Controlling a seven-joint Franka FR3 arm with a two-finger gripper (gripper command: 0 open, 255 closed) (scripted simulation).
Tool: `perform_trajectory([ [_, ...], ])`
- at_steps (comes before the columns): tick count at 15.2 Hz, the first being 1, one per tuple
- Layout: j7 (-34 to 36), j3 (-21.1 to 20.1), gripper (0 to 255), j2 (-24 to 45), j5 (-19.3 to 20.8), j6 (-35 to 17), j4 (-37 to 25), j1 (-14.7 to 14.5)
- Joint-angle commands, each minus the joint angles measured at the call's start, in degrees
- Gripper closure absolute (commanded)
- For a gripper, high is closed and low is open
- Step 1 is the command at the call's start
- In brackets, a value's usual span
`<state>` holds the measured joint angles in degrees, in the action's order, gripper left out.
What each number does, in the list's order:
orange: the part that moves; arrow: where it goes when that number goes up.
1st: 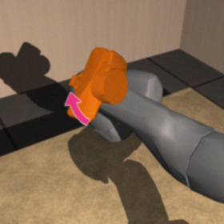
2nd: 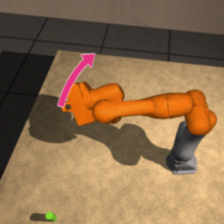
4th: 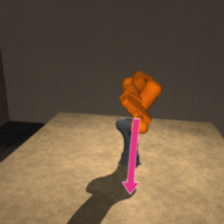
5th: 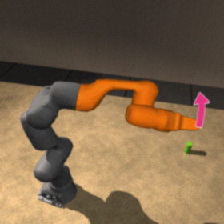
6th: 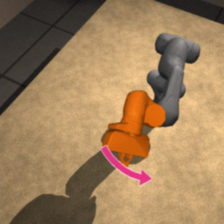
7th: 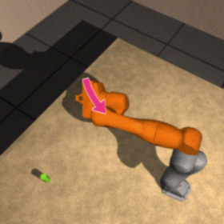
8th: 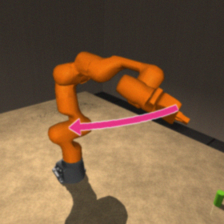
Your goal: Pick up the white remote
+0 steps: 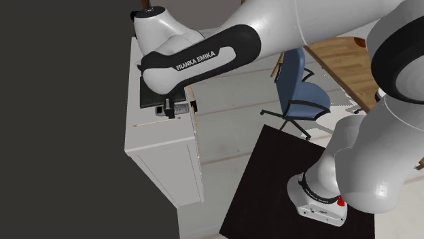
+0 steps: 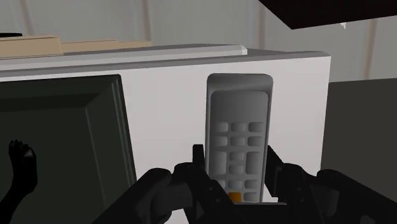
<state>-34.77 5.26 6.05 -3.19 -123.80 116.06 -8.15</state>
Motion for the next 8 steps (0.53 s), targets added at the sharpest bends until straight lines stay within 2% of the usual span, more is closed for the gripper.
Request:
perform_trajectory([
  [1,0.1,0.0,255,-0.7,0.1,1.4,-0.8,0.0],
  [8,0.4,0.0,255,-2.0,0.4,5.2,-3.1,0.0],
])
